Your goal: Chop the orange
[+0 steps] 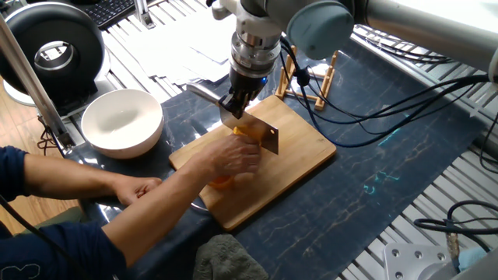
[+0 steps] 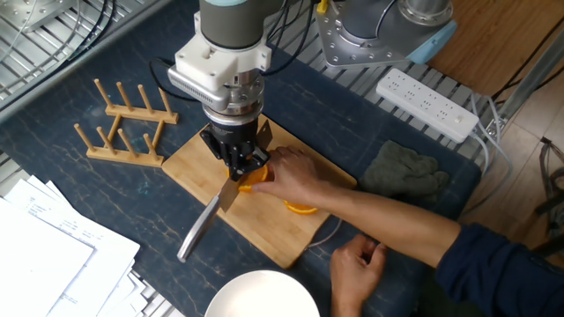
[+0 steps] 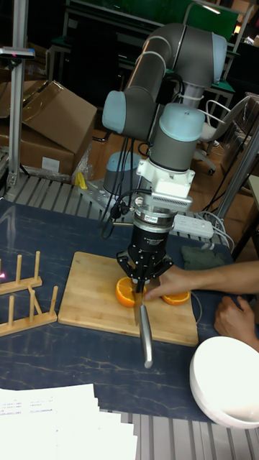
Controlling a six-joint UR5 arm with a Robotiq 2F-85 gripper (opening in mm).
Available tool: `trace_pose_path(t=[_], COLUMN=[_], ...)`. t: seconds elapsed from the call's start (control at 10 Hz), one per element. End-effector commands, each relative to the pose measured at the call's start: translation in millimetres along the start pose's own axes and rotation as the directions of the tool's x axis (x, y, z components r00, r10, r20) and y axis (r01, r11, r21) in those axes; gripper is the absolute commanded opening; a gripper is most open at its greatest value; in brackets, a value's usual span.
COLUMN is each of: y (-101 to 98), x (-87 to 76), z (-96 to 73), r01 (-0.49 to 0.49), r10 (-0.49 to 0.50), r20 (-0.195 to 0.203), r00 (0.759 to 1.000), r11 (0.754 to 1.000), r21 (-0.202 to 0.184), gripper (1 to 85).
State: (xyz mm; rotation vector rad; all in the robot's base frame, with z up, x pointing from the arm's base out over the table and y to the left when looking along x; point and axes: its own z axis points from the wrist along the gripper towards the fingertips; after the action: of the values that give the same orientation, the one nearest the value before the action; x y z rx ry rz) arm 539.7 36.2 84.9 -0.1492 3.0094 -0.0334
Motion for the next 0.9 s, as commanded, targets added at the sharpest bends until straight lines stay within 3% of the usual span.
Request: trace_pose_path(t=[0.0, 0.8], y=[-0.7, 2.8], x=[1.2, 12.9], z=[-1.2, 0.7], r01=[-0.008, -0.018], r10=[0.008, 0.018], r20=[0.003, -0.011], r00=[1.000, 1.000], r11=[1.000, 0.999], r21=[-0.015, -0.036], gripper=[1.3, 1.3])
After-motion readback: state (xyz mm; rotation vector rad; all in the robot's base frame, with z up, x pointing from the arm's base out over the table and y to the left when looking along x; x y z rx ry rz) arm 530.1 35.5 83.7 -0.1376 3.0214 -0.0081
